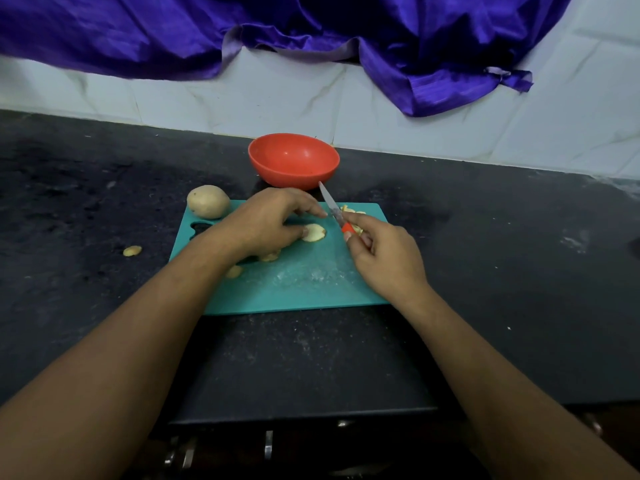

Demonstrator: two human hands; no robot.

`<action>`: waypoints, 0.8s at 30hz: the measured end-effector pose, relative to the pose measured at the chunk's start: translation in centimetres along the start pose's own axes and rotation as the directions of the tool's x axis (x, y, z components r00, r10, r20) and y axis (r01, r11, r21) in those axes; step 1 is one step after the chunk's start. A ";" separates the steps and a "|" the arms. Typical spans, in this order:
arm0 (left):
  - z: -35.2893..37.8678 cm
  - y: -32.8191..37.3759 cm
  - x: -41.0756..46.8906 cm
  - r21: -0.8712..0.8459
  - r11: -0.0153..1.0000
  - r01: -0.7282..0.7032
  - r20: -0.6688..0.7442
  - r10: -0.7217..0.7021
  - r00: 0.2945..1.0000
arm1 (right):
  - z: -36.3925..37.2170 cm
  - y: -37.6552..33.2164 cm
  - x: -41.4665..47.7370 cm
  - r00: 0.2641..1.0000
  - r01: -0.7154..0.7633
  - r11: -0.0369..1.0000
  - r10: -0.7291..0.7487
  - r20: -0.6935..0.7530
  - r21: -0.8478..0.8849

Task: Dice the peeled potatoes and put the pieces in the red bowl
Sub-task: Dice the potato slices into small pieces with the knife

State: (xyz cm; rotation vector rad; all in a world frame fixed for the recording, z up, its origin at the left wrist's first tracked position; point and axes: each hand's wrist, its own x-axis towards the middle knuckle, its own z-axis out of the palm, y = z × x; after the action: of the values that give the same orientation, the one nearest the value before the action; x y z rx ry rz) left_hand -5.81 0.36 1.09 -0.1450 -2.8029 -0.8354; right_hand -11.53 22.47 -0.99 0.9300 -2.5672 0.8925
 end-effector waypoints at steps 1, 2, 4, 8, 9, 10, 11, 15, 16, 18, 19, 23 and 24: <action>-0.1 0.1 0.2 -0.016 1.000 -0.012 0.044 0.013 0.999 | 0.0 0.0 0.0 1.000 -0.001 1.000 0.001 -0.004 0.007; -0.2 0.3 0.3 -0.019 1.000 -0.023 0.090 0.025 0.996 | -0.1 0.0 -0.1 1.000 -0.002 1.000 0.002 -0.008 0.015; -0.4 0.4 0.6 0.016 0.999 -0.030 0.173 0.027 0.985 | 0.0 -0.1 -0.1 1.000 -0.005 0.999 0.005 -0.008 0.032; -0.8 0.5 1.1 0.058 0.998 -0.019 0.236 0.005 0.972 | -0.1 0.0 0.0 1.000 -0.013 0.999 0.014 -0.001 0.051; -0.8 0.4 1.2 0.060 0.998 -0.021 0.233 0.007 0.973 | -0.1 0.0 -0.1 1.000 -0.015 0.999 0.015 0.003 0.052; -0.9 0.4 1.2 0.067 0.997 -0.024 0.222 0.008 0.975 | -0.1 -0.1 -0.1 1.000 -0.018 0.998 0.017 0.005 0.053; -0.8 0.3 1.2 0.079 0.997 -0.025 0.207 0.008 0.978 | -0.2 -0.1 -0.1 1.000 -0.020 0.998 0.020 0.006 0.055; -0.6 0.3 0.8 0.125 0.992 0.029 0.098 -0.042 0.994 | -0.3 -0.1 -0.1 1.000 -0.020 0.998 0.020 0.010 0.056; -0.5 0.4 0.7 0.144 0.988 0.050 0.065 -0.060 0.996 | -0.2 -0.1 -0.1 1.000 -0.019 0.998 0.018 0.011 0.056; -0.1 0.7 0.4 0.204 0.975 0.090 -0.006 -0.091 0.996 | -0.2 -0.1 0.0 1.000 -0.018 0.998 0.018 0.012 0.055; 0.1 0.9 0.2 0.239 0.965 0.109 -0.048 -0.100 0.994 | -0.2 -0.1 0.0 1.000 -0.019 0.998 0.019 0.011 0.053; 1.0 1.7 -0.4 0.339 0.921 0.193 -0.217 -0.123 0.969 | -0.2 -0.1 0.0 1.000 -0.022 0.998 0.022 0.014 0.057; 1.3 1.8 -0.5 0.353 0.910 0.218 -0.246 -0.134 0.960 | -0.1 -0.1 0.0 1.000 -0.023 0.998 0.023 0.012 0.054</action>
State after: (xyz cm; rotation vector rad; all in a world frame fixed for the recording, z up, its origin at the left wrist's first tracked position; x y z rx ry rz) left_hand -5.23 2.56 0.92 0.2517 -2.7291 -0.3032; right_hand -11.46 22.52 -0.87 0.9249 -2.5801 0.9699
